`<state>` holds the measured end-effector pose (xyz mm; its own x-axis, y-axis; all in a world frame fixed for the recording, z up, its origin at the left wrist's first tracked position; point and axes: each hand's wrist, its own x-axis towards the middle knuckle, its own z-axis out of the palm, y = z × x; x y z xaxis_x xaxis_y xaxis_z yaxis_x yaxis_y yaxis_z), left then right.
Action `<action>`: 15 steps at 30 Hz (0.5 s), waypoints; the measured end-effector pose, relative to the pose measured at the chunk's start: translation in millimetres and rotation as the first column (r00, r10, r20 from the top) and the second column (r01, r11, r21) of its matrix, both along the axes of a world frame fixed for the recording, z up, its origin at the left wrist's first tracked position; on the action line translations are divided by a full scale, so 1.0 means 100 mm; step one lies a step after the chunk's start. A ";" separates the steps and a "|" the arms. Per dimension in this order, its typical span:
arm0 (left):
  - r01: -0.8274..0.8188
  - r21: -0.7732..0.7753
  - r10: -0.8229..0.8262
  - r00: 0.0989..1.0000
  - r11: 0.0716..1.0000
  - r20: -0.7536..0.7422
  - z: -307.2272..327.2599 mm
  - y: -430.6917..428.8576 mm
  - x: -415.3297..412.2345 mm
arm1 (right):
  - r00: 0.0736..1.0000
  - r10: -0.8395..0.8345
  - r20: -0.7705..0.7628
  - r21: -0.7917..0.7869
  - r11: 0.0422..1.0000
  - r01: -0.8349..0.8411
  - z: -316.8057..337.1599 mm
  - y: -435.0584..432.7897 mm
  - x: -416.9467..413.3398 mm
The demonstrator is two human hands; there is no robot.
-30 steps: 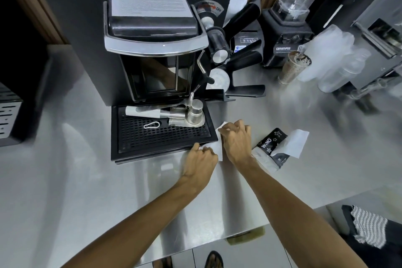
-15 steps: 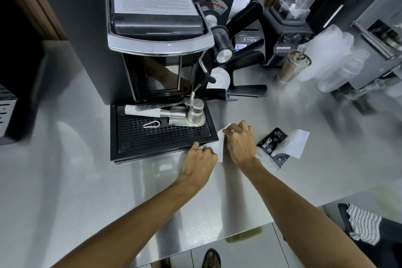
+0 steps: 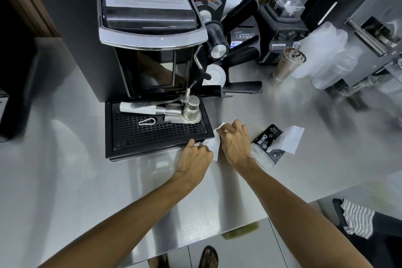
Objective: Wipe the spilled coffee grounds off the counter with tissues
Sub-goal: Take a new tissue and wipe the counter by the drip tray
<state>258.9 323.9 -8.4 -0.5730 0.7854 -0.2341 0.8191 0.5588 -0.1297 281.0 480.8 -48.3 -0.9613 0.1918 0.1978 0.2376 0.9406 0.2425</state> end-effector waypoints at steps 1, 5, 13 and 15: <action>-0.001 0.003 0.001 1.000 1.000 -0.002 0.00 0.00 0.00 | 1.000 -0.020 0.009 0.009 1.000 0.020 0.02 0.01 -0.03; -0.008 0.030 0.008 1.000 1.000 -0.004 0.01 0.03 -0.01 | 0.997 -0.050 0.052 -0.011 0.999 0.051 0.10 -0.02 -0.18; -0.024 0.051 0.023 1.000 0.998 0.019 -0.02 -0.11 -0.05 | 1.000 0.006 0.007 -0.094 0.996 -0.005 0.05 -0.13 0.14; -0.064 0.086 0.063 0.998 0.994 0.015 -0.02 -0.20 -0.06 | 0.999 0.022 -0.047 -0.123 0.992 -0.028 0.03 -0.17 0.27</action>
<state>252.6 304.1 -10.2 -0.6203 0.7648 -0.1744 0.7825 0.6188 -0.0695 307.9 464.0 -45.1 -0.9565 0.1939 0.2178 0.2221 0.9685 0.1130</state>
